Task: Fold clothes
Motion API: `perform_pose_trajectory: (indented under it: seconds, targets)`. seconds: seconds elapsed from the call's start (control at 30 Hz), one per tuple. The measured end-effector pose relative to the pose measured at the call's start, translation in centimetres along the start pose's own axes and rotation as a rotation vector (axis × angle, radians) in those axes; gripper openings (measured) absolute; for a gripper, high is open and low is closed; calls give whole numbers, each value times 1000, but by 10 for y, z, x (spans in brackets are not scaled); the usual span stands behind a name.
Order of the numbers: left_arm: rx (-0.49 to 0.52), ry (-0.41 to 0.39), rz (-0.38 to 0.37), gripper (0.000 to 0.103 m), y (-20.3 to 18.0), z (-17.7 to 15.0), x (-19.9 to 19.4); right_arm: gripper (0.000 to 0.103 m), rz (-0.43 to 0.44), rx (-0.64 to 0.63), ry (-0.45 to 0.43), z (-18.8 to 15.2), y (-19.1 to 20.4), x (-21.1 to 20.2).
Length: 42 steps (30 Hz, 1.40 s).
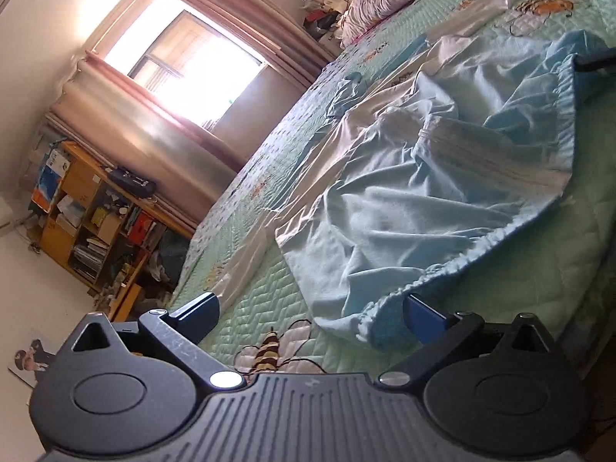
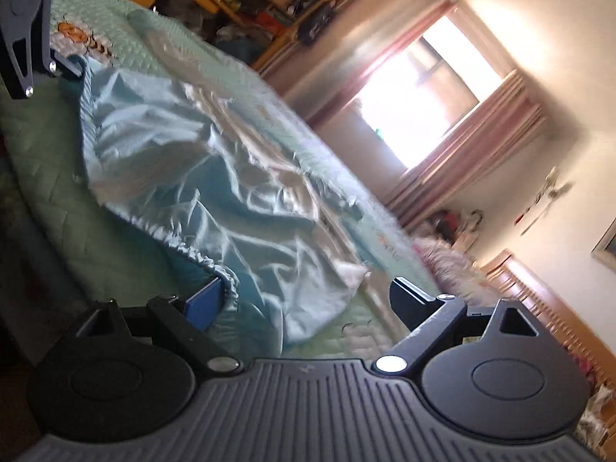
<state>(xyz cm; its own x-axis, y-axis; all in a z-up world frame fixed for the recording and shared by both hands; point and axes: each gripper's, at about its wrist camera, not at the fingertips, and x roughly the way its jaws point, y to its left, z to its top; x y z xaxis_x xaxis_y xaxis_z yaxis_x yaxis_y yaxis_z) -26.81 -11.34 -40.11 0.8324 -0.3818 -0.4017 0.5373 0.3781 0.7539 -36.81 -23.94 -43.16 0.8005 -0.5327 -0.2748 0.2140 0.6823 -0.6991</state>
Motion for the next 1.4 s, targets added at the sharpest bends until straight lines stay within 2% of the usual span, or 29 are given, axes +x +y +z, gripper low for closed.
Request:
perform_pose_trajectory:
  seconds: [0.17, 0.37, 0.47, 0.57, 0.7, 0.83, 0.9, 0.93, 1.03, 1.07, 1.1, 1.13, 1.2, 1.23, 1.33, 1.4]
  targets:
    - [24, -12, -16, 102, -4, -3, -3, 93, 53, -53, -16, 2, 14, -5]
    - [29, -20, -13, 102, -5, -2, 3, 93, -22, 29, 17, 2, -3, 2]
    - [11, -15, -1, 102, -1, 3, 11, 93, -23, 9, 60, -1, 1, 9]
    - [13, 9, 6, 102, -2, 7, 21, 93, -5, -12, 56, -1, 8, 8]
    - [27, 34, 43, 102, -6, 5, 29, 93, 10, -34, 84, -6, 15, 12]
    - [-2, 69, 89, 100, 0, 1, 36, 93, 17, -34, 58, -6, 15, 8]
    - [-40, 84, 121, 99, 9, -1, 38, 93, -18, -61, 64, -8, 16, 11]
    - [-70, 82, 131, 99, 14, -1, 37, 93, -36, -75, 67, -9, 17, 13]
    - [-146, 74, 149, 100, 28, -1, 36, 93, -73, 5, 62, -6, 2, 12]
    - [-152, 78, 152, 100, 30, 0, 36, 93, -49, 12, 67, -6, 3, 12]
    - [-154, 83, 157, 100, 31, 0, 37, 93, 4, -14, 90, -7, 10, 15]
    - [-158, 79, 160, 100, 31, 1, 34, 93, 21, -58, 104, -7, 18, 17]
    - [-166, 67, 167, 100, 32, 2, 28, 93, -52, -101, 48, -6, 23, 11]
    - [-170, 61, 171, 100, 32, 3, 24, 93, -76, -68, 32, -3, 18, 9]
    - [-148, 34, 195, 100, 35, 9, 16, 93, 28, 2, 84, 4, 14, 17]
    - [-147, 20, 221, 100, 42, 18, 9, 93, -20, -63, 75, 6, 28, 21]
